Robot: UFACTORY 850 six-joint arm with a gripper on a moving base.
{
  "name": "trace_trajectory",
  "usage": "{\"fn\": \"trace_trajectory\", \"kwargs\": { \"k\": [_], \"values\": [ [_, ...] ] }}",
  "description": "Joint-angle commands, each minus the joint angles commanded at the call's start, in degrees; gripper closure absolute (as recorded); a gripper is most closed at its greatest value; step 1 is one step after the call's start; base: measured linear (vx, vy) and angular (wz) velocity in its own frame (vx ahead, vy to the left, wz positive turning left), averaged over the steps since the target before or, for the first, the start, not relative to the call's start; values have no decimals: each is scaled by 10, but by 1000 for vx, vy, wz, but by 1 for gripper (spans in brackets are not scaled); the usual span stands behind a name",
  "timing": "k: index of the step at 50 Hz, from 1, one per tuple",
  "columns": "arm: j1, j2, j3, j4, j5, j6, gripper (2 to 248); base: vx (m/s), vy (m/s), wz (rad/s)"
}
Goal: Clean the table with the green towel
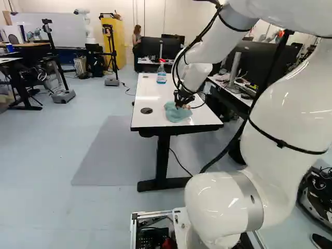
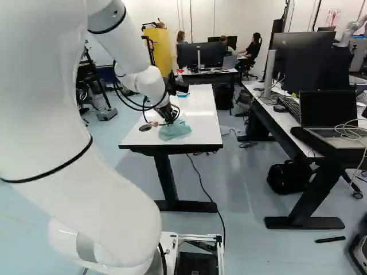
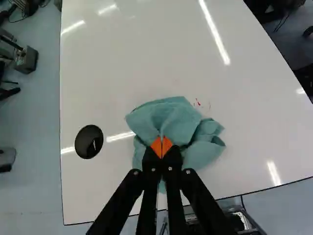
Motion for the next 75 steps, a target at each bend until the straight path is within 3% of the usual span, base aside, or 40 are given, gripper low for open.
{"fn": "trace_trajectory", "kwargs": {
  "k": [31, 75],
  "values": [
    [6, 129, 99, 0, 0, 0, 230, 0, 0, 0],
    [4, 142, 98, 0, 0, 0, 230, 0, 0, 0]
  ]
}}
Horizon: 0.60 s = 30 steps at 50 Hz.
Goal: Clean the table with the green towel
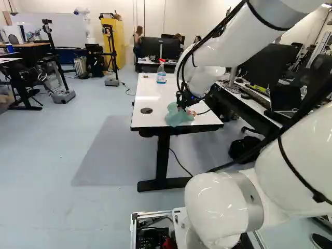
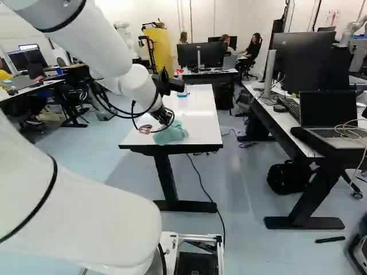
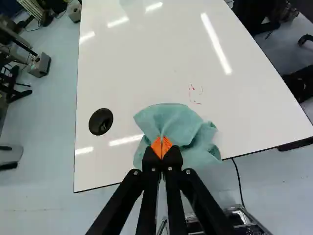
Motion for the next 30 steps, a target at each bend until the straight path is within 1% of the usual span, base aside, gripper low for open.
{"fn": "trace_trajectory", "kwargs": {
  "k": [17, 30],
  "values": [
    [-25, -12, -34, 0, 0, 0, 230, 0, 0, 0],
    [-46, -50, -68, 0, 0, 0, 230, 0, 0, 0]
  ]
}}
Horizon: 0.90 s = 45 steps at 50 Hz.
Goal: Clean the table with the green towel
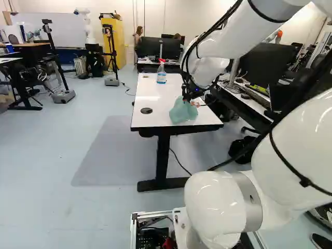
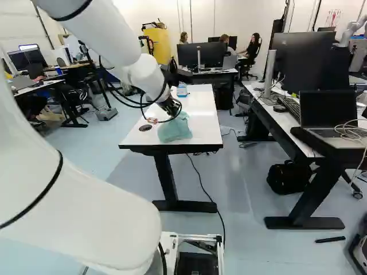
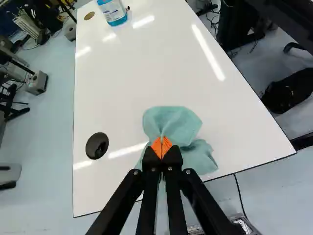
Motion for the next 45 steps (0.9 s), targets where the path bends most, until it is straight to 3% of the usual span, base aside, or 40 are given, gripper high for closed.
{"fn": "trace_trajectory", "kwargs": {
  "k": [14, 45],
  "values": [
    [-18, -42, -39, 0, 0, 0, 230, 0, 0, 0],
    [-26, -139, -136, 0, 0, 0, 230, 0, 0, 0]
  ]
}}
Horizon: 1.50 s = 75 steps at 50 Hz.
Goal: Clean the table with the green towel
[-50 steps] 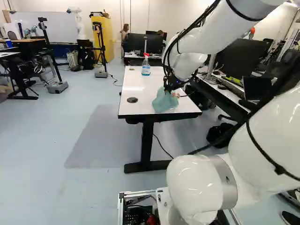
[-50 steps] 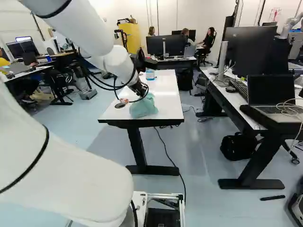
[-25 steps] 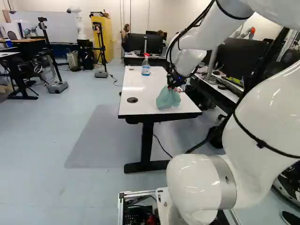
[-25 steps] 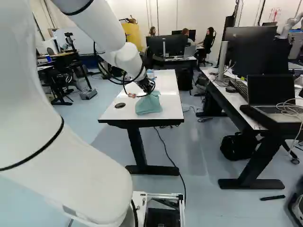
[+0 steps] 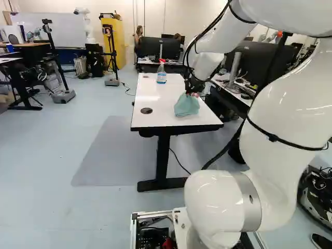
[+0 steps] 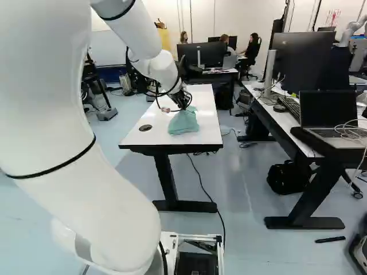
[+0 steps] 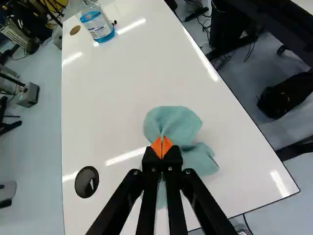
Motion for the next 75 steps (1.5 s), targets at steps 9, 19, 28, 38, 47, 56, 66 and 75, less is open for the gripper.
{"fn": "trace_trajectory", "kwargs": {
  "k": [9, 19, 28, 38, 47, 56, 66, 75],
  "values": [
    [-1, -16, -9, 0, 0, 0, 230, 0, 0, 0],
    [-1, -30, -10, 0, 0, 0, 230, 0, 0, 0],
    [-1, -43, -11, 0, 0, 0, 230, 0, 0, 0],
    [-1, -58, -12, 0, 0, 0, 230, 0, 0, 0],
    [-1, -72, -14, 0, 0, 0, 230, 0, 0, 0],
    [-1, -86, -17, 0, 0, 0, 230, 0, 0, 0],
    [-1, -102, -20, 0, 0, 0, 230, 0, 0, 0],
    [-1, -104, -20, 0, 0, 0, 230, 0, 0, 0]
  ]
}}
